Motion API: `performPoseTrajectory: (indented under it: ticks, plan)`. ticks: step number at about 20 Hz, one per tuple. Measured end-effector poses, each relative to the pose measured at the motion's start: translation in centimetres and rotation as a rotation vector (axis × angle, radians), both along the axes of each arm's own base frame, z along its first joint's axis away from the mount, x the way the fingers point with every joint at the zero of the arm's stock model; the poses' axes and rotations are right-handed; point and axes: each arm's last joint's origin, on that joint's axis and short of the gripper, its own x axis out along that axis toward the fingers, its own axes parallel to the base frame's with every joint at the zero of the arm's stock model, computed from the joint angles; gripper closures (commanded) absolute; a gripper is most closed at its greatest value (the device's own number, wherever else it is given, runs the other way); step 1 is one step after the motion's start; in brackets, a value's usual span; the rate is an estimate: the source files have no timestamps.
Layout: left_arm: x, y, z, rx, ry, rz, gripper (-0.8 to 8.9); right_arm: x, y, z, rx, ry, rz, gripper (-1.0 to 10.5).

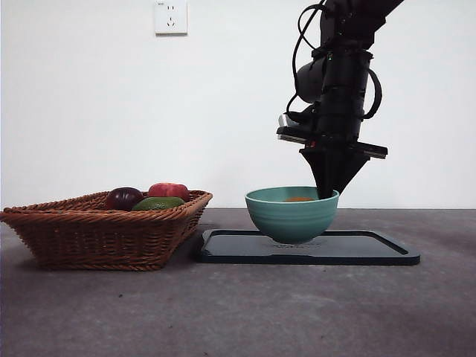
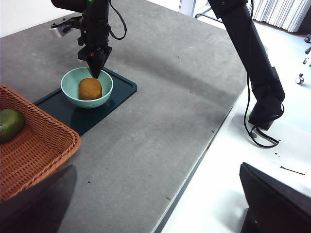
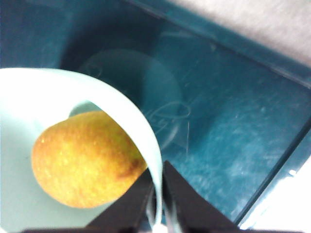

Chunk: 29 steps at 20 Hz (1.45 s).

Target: Pick up the wifruite, put it on the bowl, pick up the plate, put it on desk

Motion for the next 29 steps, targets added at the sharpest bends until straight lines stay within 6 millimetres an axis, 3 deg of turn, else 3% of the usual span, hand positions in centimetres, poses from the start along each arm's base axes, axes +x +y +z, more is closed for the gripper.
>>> performPoseTrajectory:
  ticks: [5,8,10,12,14,19,22,25,29]
  plan:
    - [0.0,-0.1,0.1,-0.014,-0.008,0.0,2.51,0.4,0.4,-1.8,0.019,0.051,0.017,9.2]
    - [0.0,-0.1,0.1,-0.014,-0.008,0.0,2.51,0.2,0.5,-1.8,0.012,0.067,0.022,6.1]
    - [0.0,-0.1,0.2,-0.015,-0.008,0.0,2.51,0.2,0.2,-1.7,0.009,0.067,0.014,4.7]
    - [0.1,-0.1,0.3,-0.035,-0.016,0.001,2.51,0.0,-0.8,0.0,0.02,0.035,-0.005,4.2]
    - [0.2,-0.3,0.9,-0.098,-0.027,0.008,2.51,-1.3,-2.3,4.2,0.034,-0.042,-0.03,3.5]
    - [0.6,-1.1,1.7,-0.205,0.025,0.039,2.51,-8.4,-5.7,16.5,0.064,-0.372,-0.074,3.4]
    - [1.3,-2.4,1.7,-0.171,0.068,0.056,2.51,-14.0,-6.7,20.8,0.115,-0.498,-0.061,3.4]
    - [2.2,-3.9,1.6,-0.126,0.089,0.073,2.51,-19.7,-7.3,22.5,0.151,-0.563,-0.017,3.4]
    - [3.1,-5.7,1.9,-0.128,0.09,0.074,2.51,-26.8,-8.3,21.4,0.21,-0.575,0.055,3.4]
